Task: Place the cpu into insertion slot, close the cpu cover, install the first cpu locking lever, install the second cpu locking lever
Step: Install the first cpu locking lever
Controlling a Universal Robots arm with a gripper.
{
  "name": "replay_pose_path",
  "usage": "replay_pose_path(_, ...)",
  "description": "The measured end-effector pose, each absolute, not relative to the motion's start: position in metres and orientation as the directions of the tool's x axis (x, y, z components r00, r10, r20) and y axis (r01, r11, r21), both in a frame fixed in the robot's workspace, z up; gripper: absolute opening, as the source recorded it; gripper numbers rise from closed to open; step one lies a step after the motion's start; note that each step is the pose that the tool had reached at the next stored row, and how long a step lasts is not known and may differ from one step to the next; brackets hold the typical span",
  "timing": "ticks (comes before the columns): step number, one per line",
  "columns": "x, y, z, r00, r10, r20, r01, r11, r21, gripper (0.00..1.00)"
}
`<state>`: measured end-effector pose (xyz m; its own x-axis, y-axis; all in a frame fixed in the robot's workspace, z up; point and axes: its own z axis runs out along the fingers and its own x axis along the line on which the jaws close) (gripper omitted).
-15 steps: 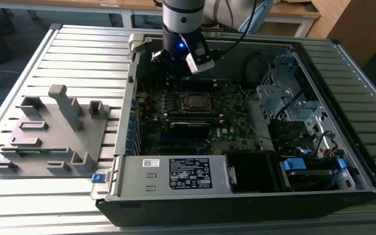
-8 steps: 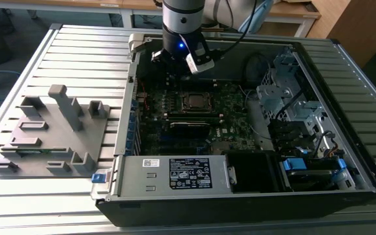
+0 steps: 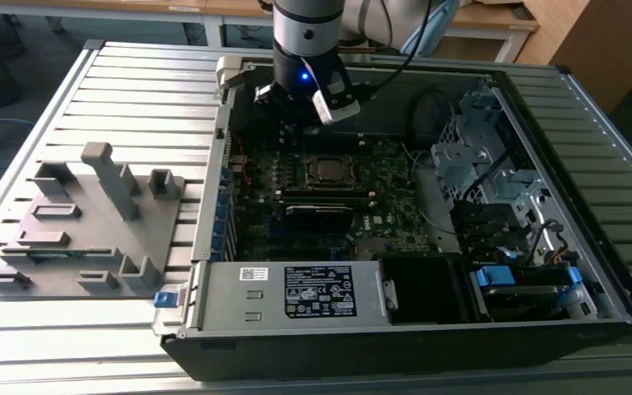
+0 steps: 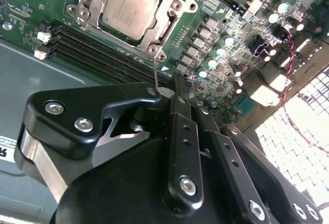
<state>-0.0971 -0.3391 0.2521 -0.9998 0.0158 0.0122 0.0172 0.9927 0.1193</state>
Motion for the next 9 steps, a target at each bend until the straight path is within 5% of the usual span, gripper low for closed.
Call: replay_pose_path(9,-0.0978,-0.3391,0.2521,-1.000,0.016,0.012,0.017,0.992,0.122,0.10)
